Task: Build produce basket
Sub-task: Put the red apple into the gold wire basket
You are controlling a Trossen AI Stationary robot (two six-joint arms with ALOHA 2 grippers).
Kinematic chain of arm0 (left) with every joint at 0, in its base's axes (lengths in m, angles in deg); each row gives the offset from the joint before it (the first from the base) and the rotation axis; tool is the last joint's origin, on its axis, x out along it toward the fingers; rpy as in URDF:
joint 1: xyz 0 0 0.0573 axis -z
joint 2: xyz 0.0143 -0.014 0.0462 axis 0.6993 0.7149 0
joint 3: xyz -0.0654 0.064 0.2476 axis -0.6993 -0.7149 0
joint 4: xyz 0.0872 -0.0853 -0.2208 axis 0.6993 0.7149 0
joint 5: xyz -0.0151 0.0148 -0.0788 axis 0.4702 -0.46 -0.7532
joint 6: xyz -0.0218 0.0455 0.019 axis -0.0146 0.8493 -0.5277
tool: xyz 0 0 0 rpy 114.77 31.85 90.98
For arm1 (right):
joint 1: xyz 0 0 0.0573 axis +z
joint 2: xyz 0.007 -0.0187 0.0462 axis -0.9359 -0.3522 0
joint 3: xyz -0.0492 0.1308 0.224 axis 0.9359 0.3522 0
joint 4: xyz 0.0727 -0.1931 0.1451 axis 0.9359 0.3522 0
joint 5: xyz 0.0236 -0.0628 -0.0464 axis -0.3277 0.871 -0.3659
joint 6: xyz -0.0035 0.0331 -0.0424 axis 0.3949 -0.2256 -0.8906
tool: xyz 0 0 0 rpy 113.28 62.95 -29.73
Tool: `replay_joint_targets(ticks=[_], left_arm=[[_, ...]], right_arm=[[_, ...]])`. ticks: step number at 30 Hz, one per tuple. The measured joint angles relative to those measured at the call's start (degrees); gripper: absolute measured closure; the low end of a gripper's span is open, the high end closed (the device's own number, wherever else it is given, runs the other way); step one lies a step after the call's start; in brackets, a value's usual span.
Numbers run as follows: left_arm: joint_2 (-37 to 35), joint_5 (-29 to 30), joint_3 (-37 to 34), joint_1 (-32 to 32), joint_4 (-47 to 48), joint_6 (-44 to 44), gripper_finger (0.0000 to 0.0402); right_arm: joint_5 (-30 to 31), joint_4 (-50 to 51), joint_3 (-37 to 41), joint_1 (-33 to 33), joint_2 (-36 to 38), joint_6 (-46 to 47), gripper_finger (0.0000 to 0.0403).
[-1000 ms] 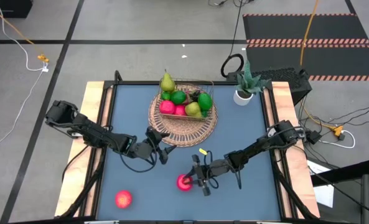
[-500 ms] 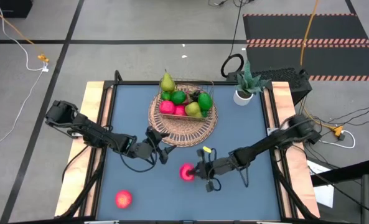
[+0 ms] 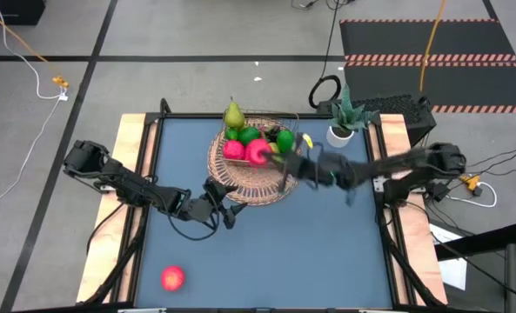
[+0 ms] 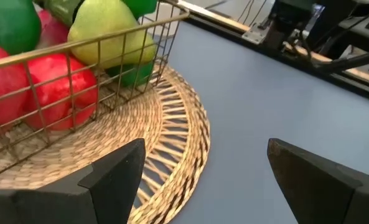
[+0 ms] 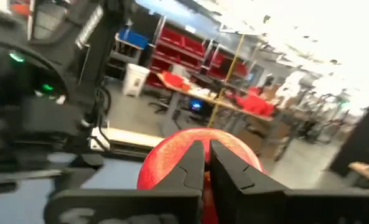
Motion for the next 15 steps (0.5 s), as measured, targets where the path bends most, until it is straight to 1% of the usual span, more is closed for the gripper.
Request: replay_joint_targets(ticks=[2,3,7,10,13,15], left_arm=[[0.00,-0.02,0.02,0.02,-0.52,0.42,0.0064],[0.00,-0.09,0.02,0.16,-0.60,0.40,0.0064],[0.00,-1.99,0.02,0.82,-0.41,1.38,0.0064],[0.00,-3.20,0.02,1.11,-0.30,2.55,0.0064],[0.00,-3.89,0.02,1.11,-0.41,3.12,0.0064],[0.00,-3.97,0.02,1.11,-0.80,3.51,0.0064]], right_arm=[[-6.16,-1.27,0.01,-4.22,-2.63,1.17,0.0401],[-7.54,-1.42,0.03,-5.81,-3.91,1.25,0.0399],[-8.71,-1.85,0.09,-9.90,-7.33,3.73,0.0379],[-8.96,-1.91,0.09,-11.39,-7.52,4.59,0.0351],[-12.13,-2.33,0.09,-12.25,-7.07,5.40,0.0313],[-13.37,-2.51,0.07,-12.46,-6.99,7.79,0.0285]])
